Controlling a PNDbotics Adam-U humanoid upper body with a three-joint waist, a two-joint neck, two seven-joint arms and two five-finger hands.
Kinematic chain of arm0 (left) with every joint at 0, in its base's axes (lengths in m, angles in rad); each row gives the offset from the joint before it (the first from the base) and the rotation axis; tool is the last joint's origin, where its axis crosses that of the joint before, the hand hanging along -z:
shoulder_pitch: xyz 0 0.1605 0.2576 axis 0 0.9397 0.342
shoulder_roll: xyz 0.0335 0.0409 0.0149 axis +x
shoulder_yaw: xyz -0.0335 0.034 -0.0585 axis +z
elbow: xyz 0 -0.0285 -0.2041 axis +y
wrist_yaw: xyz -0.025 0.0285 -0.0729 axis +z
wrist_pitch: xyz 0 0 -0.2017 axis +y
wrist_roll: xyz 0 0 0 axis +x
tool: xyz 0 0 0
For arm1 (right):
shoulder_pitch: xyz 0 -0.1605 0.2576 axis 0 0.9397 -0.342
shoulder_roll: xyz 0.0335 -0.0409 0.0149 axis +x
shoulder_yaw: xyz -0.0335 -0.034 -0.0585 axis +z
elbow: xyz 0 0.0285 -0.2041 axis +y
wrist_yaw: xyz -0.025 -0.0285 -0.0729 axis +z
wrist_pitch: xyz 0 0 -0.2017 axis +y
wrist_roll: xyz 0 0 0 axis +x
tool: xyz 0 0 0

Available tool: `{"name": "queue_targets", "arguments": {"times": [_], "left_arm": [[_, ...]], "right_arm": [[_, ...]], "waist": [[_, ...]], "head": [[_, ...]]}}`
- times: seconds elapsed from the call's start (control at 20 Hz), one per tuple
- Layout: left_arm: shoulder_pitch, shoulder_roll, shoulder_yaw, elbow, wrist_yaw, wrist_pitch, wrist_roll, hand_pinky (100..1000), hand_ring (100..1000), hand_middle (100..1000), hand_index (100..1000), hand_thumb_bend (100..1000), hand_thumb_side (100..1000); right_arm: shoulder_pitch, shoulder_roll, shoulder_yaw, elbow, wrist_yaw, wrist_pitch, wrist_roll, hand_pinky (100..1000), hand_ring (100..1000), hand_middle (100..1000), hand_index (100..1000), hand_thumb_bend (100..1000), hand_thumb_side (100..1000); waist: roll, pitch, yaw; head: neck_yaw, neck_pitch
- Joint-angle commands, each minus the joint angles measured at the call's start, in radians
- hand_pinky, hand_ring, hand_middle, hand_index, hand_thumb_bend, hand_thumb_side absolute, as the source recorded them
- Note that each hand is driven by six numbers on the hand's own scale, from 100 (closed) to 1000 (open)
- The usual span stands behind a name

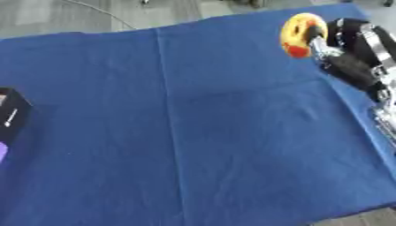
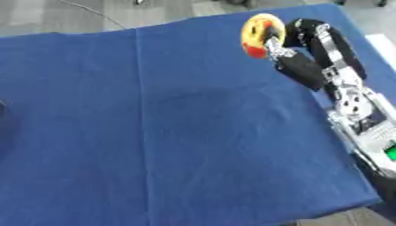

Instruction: Pick up the objects with one hand, pass them to the other hand, and then place them into the box on the other side of the table.

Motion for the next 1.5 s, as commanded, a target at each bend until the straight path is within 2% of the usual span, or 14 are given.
{"name": "queue_targets", "arguments": {"times": [0.05,0.3,0.5,0.8,0.95,1.15,1.3,1.5], "left_arm": [[-0.029,0.099,-0.009,-0.017,0.020,0.018,-0.058,759,741,754,877,275,723],[-0.088,0.176,-0.052,-0.017,0.045,0.068,-0.246,769,751,761,880,281,759],[-0.138,0.204,-0.073,-0.017,0.022,0.112,-0.381,771,754,763,878,280,763],[-0.206,0.214,-0.115,-0.017,0.013,0.172,-0.473,773,757,753,875,287,781],[-0.247,0.231,-0.165,-0.017,0.005,0.223,-0.588,780,767,766,884,308,789],[-0.296,0.242,-0.226,-0.017,-0.030,0.269,-0.764,786,776,779,898,360,772],[-0.328,0.239,-0.274,-0.017,-0.056,0.280,-0.875,790,782,787,903,396,752],[-0.364,0.225,-0.323,-0.017,-0.125,0.266,-0.950,807,797,805,932,451,694]], "right_arm": [[-0.038,0.033,0.057,-0.021,-0.031,-0.019,-0.043,804,585,448,574,100,523],[-0.084,0.100,0.164,-0.021,0.019,-0.035,-0.089,805,587,452,578,100,524],[-0.118,0.134,0.232,-0.021,0.069,-0.030,-0.069,806,584,451,579,100,526],[-0.173,0.170,0.283,-0.021,0.097,0.005,-0.035,804,580,446,575,100,513],[-0.200,0.181,0.304,-0.021,0.143,-0.004,-0.056,803,579,446,574,100,495],[-0.226,0.194,0.337,-0.021,0.230,-0.047,-0.091,803,579,446,572,100,415],[-0.246,0.202,0.365,-0.021,0.287,-0.083,-0.094,804,580,447,571,100,347],[-0.255,0.207,0.390,-0.021,0.357,-0.131,-0.084,808,582,447,569,100,233]], "waist": [[0.001,-0.029,0.002],[0.005,-0.033,0.009],[0.006,-0.034,0.014],[0.005,-0.036,0.020],[0.007,-0.038,0.024],[0.008,-0.039,0.029],[0.010,-0.040,0.032],[0.012,-0.039,0.034]], "head": [[0.023,0.009],[0.034,0.017],[0.039,0.019],[0.043,0.025],[0.048,0.029],[0.047,0.030],[0.041,0.031],[0.035,0.028]]}}
